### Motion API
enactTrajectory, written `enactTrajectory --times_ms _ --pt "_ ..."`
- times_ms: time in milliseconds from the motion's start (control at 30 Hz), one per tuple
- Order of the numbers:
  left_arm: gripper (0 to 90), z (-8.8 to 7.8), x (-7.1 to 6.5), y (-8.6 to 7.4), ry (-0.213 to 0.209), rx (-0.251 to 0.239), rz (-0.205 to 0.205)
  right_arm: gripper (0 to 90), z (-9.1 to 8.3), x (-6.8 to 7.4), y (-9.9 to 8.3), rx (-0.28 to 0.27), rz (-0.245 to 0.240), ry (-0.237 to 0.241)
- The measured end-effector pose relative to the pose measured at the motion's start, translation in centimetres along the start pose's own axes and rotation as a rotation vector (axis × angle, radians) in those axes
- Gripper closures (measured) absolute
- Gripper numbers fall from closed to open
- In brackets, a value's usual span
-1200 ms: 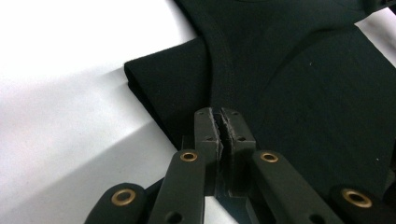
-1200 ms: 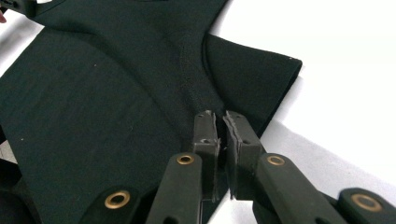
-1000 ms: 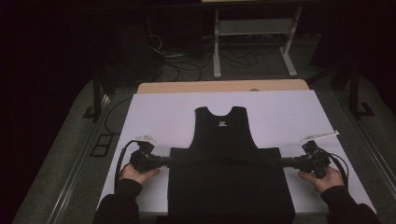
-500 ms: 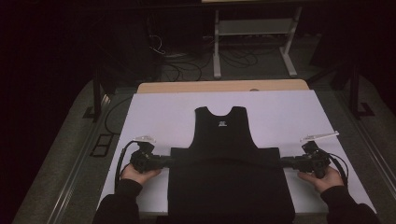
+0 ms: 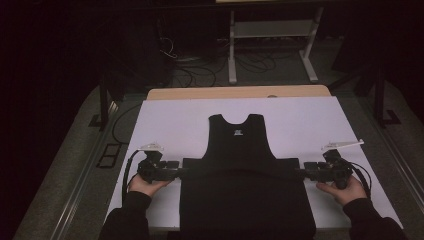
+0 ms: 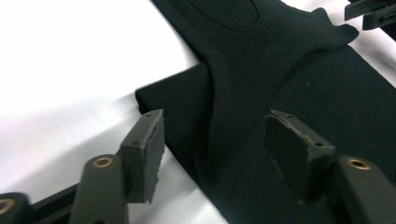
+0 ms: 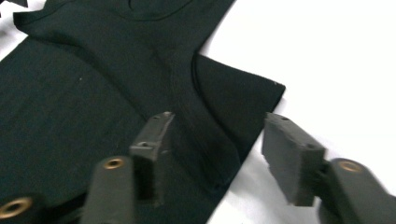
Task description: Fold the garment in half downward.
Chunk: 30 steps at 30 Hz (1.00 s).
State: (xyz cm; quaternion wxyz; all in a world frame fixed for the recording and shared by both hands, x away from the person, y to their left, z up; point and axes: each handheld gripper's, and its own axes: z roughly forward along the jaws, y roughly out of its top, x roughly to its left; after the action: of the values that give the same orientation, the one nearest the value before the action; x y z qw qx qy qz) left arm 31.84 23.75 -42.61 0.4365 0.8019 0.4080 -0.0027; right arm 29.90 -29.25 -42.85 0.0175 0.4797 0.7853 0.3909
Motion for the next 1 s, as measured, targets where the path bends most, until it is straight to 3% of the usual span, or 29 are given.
enactTrajectory --times_ms 267,367,467,533,1000 --pt "15.7 0.2 0.3 0.4 -0.007 -0.020 0.042 16.0 0.4 0.1 1.0 -0.029 -0.022 -0.009" --pt "10.0 0.4 0.5 0.6 0.004 -0.029 0.039 12.5 0.4 0.1 1.3 -0.044 -0.032 -0.029" --pt "0.5 0.6 0.8 0.8 0.024 -0.017 0.046 1.0 0.4 0.1 1.8 -0.064 -0.036 -0.043" --pt "0.0 0.6 1.0 1.0 0.019 -0.023 0.049 0.0 0.4 0.2 2.2 -0.082 -0.051 -0.057" --pt "0.0 0.8 0.9 2.2 0.017 -0.060 0.073 0.0 1.5 0.5 4.1 -0.090 -0.089 -0.026"
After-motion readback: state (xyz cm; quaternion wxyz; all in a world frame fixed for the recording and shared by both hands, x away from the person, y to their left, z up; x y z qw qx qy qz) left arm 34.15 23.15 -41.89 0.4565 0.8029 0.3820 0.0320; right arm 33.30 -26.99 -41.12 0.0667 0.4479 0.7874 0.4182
